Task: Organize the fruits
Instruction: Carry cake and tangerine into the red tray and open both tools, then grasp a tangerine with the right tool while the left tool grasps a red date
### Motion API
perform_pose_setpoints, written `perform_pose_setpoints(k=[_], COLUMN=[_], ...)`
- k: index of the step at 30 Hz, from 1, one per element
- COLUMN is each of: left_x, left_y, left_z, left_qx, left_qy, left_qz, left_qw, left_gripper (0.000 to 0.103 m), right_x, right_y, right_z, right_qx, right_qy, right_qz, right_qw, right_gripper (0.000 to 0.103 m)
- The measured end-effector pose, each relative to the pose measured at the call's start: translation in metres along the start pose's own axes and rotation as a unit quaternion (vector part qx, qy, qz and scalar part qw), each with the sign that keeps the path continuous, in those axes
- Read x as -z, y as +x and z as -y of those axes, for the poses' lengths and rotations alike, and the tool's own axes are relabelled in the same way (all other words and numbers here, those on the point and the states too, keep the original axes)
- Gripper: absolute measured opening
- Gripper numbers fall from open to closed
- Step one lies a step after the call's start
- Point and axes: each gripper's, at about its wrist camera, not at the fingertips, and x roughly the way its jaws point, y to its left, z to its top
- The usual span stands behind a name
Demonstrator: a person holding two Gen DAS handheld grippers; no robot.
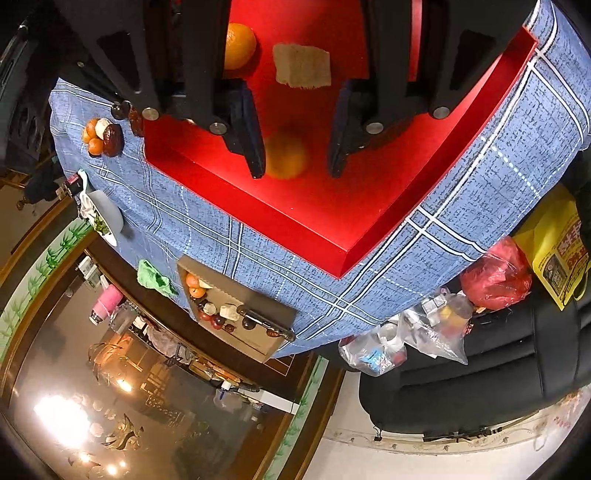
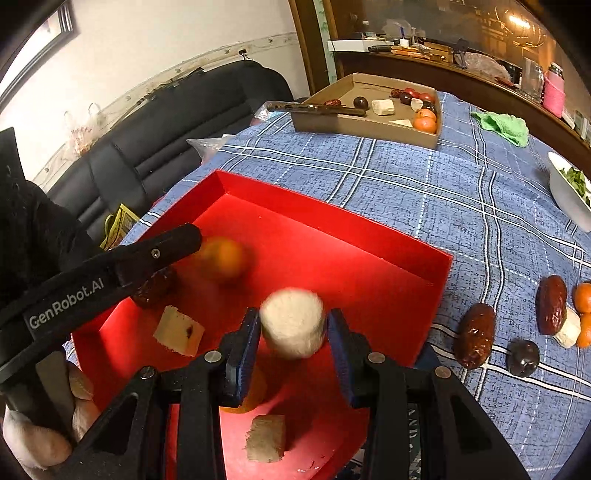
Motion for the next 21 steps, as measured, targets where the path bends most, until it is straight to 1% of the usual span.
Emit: perform_pose_setpoints(k=[2, 5, 6, 8, 10, 12, 13, 14, 15, 16, 17, 18, 20, 21], left_x=[0.001, 0.004, 0.004, 0.007, 0.007, 0.005, 0.004, 0.003, 0.003, 0.003, 0.003, 0.003, 0.006, 0.008], left_y=[-0.005, -0.014, -0.016, -0.023, -0.029, -0.042, -0.049, -0.059, -0.064, -0.071, -0.074, -0.073, -0.070, -0.071], left_z=[0.002, 0.007, 0.008, 0.009, 0.009, 0.010, 0.010, 0.009, 0.007, 0.004, 0.002, 0.000, 0.004, 0.010], left_qx=[0.002, -0.002, -0.003, 0.002, 0.008, 0.011, 0.012, 0.005, -0.001, -0.016, -0.025, -0.030, -0.026, -0.020], left_qy=[0.000, 0.001, 0.001, -0.003, -0.009, -0.019, -0.022, -0.027, -0.030, -0.038, -0.042, -0.047, -0.056, -0.052], left_qz=[0.003, 0.008, 0.009, 0.009, 0.008, 0.018, 0.027, 0.042, 0.051, 0.069, 0.075, 0.071, 0.046, 0.043], left_qw=[1.0000, 1.0000, 1.0000, 1.0000, 0.9999, 0.9996, 0.9993, 0.9987, 0.9982, 0.9968, 0.9960, 0.9959, 0.9970, 0.9975], left_gripper=[0.041, 0.048, 0.052, 0.052, 0.052, 0.053, 0.060, 0.065, 0.078, 0.085, 0.085, 0.085, 0.085, 0.085], right_x=[0.000, 0.003, 0.004, 0.010, 0.013, 0.012, 0.010, 0.009, 0.010, 0.011, 0.014, 0.017, 0.022, 0.023], right_y=[-0.005, -0.021, -0.028, -0.040, -0.051, -0.062, -0.071, -0.080, -0.085, -0.090, -0.093, -0.094, -0.095, -0.102], right_z=[0.000, -0.001, -0.001, 0.002, 0.006, 0.007, 0.005, 0.002, 0.000, -0.004, -0.007, -0.009, -0.008, 0.001], right_qx=[0.002, 0.008, 0.014, 0.031, 0.042, 0.046, 0.040, 0.029, 0.020, 0.005, -0.005, -0.008, -0.006, -0.005], right_qy=[0.001, -0.005, -0.009, -0.010, -0.008, -0.008, -0.008, -0.007, -0.007, -0.010, -0.014, -0.018, -0.018, -0.010], right_qz=[0.004, 0.020, 0.026, 0.039, 0.045, 0.051, 0.058, 0.066, 0.069, 0.070, 0.070, 0.068, 0.061, 0.069], right_qw=[1.000, 1.000, 1.000, 0.999, 0.998, 0.998, 0.997, 0.997, 0.997, 0.997, 0.997, 0.997, 0.998, 0.998], right_gripper=[0.049, 0.052, 0.054, 0.058, 0.058, 0.058, 0.058, 0.059, 0.064, 0.068, 0.070, 0.070, 0.070, 0.070])
